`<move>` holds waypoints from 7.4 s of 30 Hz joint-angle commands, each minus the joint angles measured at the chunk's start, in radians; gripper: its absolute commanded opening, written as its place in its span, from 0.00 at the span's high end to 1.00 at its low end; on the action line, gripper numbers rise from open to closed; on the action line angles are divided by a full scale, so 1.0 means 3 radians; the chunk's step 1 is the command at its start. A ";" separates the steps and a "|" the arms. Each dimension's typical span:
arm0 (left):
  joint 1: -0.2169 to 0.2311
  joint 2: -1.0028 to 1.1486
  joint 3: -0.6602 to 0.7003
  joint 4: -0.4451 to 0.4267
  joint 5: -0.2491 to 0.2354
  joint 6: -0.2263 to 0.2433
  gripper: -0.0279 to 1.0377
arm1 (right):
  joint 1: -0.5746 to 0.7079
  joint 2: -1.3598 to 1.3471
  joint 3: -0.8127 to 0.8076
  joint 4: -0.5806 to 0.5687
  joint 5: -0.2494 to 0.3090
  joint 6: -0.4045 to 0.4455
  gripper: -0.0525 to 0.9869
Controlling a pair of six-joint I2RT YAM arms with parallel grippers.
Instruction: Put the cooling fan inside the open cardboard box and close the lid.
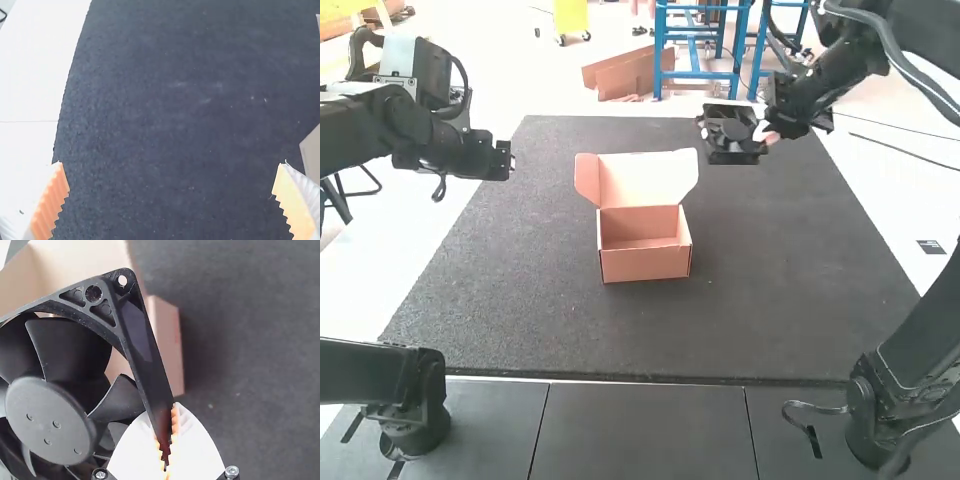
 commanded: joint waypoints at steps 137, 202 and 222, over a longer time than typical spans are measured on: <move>-0.0356 0.2251 0.1129 0.1421 0.0194 -0.0095 0.06 | -0.0040 0.1980 0.1208 0.0929 -0.0296 -0.0965 0.13; -0.0719 0.1658 0.0961 0.0915 0.0214 -0.0222 0.06 | 0.0108 0.1080 0.0150 0.1267 -0.0245 -0.0623 0.96; -0.0719 0.1382 0.0680 0.1134 -0.0190 -0.0228 0.06 | 0.0277 0.0794 -0.0310 0.1553 -0.0240 -0.0525 0.96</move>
